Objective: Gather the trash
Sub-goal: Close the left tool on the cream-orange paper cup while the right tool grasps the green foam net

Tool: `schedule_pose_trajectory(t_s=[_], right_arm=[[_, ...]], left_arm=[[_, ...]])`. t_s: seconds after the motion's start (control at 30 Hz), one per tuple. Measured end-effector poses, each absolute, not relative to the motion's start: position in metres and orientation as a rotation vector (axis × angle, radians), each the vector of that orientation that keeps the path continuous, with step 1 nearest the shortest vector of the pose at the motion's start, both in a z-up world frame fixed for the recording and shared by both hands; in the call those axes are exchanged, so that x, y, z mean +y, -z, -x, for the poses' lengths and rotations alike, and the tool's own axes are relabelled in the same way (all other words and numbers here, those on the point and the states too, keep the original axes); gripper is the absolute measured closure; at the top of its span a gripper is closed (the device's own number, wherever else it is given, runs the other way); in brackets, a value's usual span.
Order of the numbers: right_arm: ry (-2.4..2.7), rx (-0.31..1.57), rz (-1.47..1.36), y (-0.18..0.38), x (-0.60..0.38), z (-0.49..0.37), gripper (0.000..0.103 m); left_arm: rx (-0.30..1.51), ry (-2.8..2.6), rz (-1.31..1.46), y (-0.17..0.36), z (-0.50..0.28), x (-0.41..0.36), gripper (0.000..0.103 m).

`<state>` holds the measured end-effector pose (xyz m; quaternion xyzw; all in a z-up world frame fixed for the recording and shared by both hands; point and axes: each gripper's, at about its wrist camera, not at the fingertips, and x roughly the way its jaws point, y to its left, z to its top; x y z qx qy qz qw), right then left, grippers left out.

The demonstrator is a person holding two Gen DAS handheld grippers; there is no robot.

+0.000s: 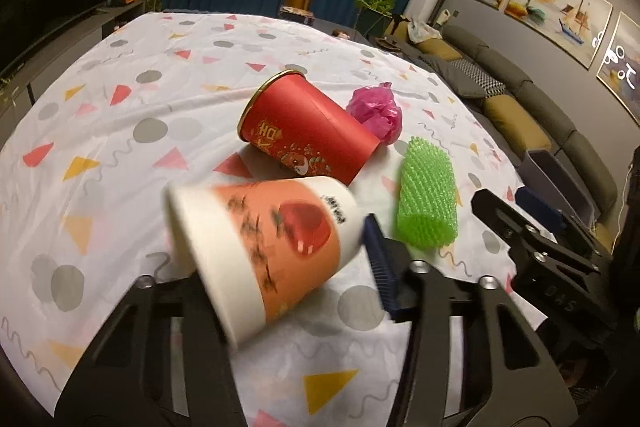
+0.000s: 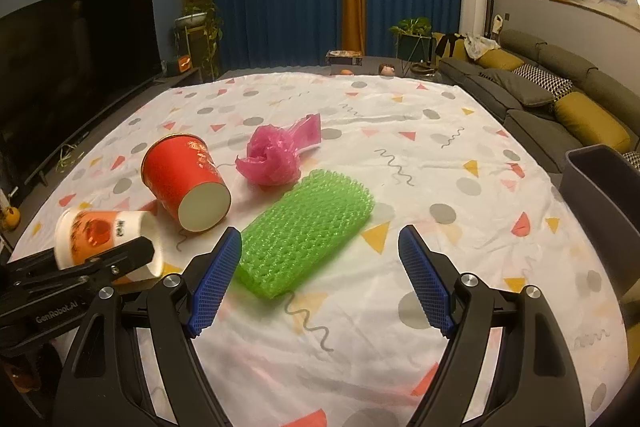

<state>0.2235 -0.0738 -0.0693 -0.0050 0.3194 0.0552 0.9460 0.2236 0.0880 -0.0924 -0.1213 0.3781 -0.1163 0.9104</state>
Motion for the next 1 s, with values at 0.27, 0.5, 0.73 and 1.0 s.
schedule_pose_trajectory(t_s=[0.27, 0.5, 0.73, 1.0], right_arm=[[-0.144, 0.716, -0.013, 0.082, -0.067, -0.239, 0.035], [-0.190, 0.784, -0.018, 0.093, -0.057, -0.250, 0.047], [-0.211, 0.857, -0.030, 0.103, -0.057, -0.259, 0.065], [-0.234, 0.825, -0.028, 0.098, -0.058, -0.248, 0.089]], left_arm=[[0.763, 0.252, 0.259, 0.090, -0.215, 0.090, 0.079], [0.735, 0.218, 0.240, 0.084, -0.204, 0.095, 0.079], [0.710, 0.180, 0.218, 0.078, -0.197, 0.100, 0.079], [0.699, 0.172, 0.208, 0.074, -0.192, 0.098, 0.079]])
